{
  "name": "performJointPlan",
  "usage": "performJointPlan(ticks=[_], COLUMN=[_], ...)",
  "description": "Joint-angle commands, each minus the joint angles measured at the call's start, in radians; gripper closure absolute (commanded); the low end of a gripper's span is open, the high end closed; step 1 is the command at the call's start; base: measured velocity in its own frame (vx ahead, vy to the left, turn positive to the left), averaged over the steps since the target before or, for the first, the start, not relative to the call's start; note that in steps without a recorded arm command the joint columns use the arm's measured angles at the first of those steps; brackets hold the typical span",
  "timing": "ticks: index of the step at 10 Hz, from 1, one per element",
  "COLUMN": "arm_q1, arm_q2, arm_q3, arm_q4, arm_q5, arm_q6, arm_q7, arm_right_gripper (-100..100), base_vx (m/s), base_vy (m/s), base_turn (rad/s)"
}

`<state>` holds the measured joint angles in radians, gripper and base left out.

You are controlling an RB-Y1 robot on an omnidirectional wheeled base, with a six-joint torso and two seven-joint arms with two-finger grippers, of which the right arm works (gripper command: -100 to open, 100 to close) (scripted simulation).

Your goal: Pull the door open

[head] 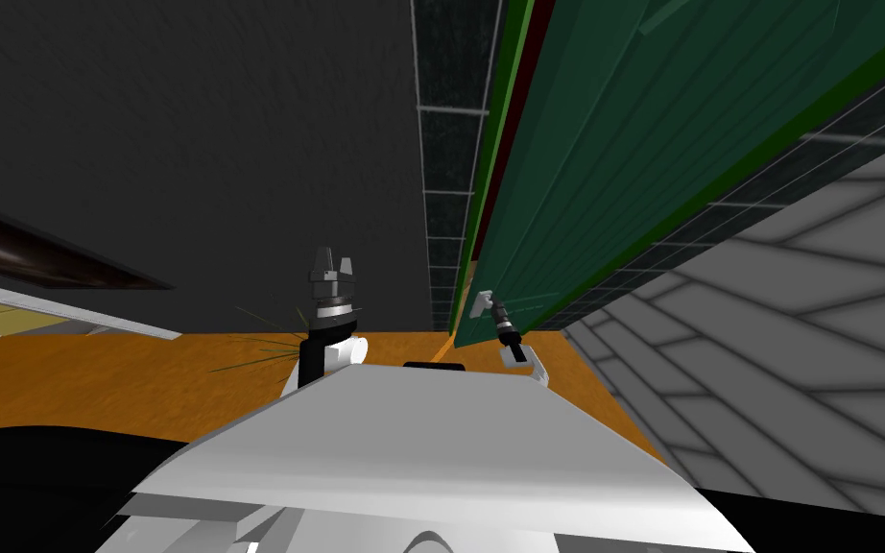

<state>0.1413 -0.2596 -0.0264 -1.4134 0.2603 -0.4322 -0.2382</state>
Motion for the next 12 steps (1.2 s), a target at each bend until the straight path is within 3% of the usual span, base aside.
performJointPlan(ticks=[1,3,4,7,8,12], arm_q1=[-0.002,-0.002,0.002,0.002,0.007,0.007], arm_q2=[0.003,0.003,-0.005,-0.005,-0.013,-0.013], arm_q3=[0.047,0.047,0.069,0.069,0.091,0.091], arm_q4=[-0.013,-0.013,-0.021,-0.021,-0.029,-0.029], arm_q5=[-0.034,-0.034,-0.068,-0.068,-0.102,-0.102], arm_q6=[-0.012,-0.012,-0.009,-0.009,-0.006,-0.006], arm_q7=[-0.048,-0.048,-0.090,-0.090,-0.131,-0.131], arm_right_gripper=[100,100,100,100,100,100], base_vx=[-0.022,-0.005,-0.008,-0.011,-0.010,-0.003], base_vy=[-0.022,-0.021,-0.026,-0.008,-0.020,-0.011], base_turn=[-0.017,0.005,-0.043,0.002,-0.039,0.003])
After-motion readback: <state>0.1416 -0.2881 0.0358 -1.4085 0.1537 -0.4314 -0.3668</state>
